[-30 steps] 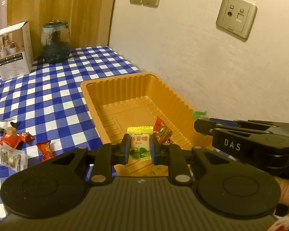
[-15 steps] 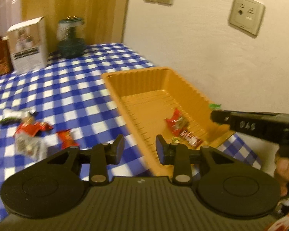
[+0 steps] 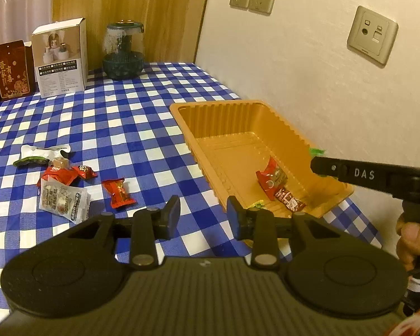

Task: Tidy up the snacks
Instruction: 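Open the left gripper to drop the yellow candy while the right gripper releases the green candy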

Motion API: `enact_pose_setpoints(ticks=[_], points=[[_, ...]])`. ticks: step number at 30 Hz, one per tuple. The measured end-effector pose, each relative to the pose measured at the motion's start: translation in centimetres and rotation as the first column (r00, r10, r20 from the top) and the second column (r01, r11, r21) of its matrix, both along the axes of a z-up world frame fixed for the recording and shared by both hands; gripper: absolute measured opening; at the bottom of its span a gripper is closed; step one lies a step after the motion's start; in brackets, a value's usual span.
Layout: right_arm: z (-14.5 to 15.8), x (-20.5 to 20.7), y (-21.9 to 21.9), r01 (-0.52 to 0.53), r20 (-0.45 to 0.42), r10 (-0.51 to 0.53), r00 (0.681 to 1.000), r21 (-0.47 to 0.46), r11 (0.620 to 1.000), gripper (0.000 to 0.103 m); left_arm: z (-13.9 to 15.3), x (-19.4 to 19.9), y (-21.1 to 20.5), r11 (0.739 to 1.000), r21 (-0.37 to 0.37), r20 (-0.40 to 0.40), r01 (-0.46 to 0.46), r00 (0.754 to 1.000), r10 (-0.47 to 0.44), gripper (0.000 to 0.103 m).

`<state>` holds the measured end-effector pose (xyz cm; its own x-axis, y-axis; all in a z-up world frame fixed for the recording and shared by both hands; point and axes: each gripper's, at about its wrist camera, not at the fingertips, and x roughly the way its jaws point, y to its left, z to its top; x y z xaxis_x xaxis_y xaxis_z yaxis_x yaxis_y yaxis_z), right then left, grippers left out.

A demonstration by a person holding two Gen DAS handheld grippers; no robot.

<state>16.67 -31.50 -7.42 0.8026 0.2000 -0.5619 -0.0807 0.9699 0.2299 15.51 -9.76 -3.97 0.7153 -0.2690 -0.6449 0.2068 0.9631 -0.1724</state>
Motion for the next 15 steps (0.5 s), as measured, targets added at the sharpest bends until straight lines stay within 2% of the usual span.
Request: enact_pose_setpoints(ticks=[2, 3, 4, 15], points=[[-0.1, 0.3, -0.3, 0.003, -0.004, -0.003, 1.000, 0.043, 0.999, 0.031, -0.1, 0.0, 0.2, 1.000, 0.001, -0.002, -0.004, 1.000, 0.004, 0.033], [-0.1, 0.2, -0.5, 0.016, -0.002, -0.016, 1.000, 0.054, 0.998, 0.056, -0.1, -0.1, 0.3, 1.000, 0.002, -0.003, -0.006, 1.000, 0.006, 0.033], [-0.1, 0.1, -0.7, 0.026, 0.001, -0.026, 1.000, 0.064, 0.998, 0.069, -0.2, -0.1, 0.4, 1.000, 0.003, -0.005, -0.008, 1.000, 0.008, 0.033], [-0.1, -3.6, -1.4, 0.090, -0.032, -0.088, 0.996, 0.074, 0.993, 0.068, -0.2, -2.1, 2.4, 0.999, 0.012, -0.016, -0.044, 0.999, 0.044, 0.037]])
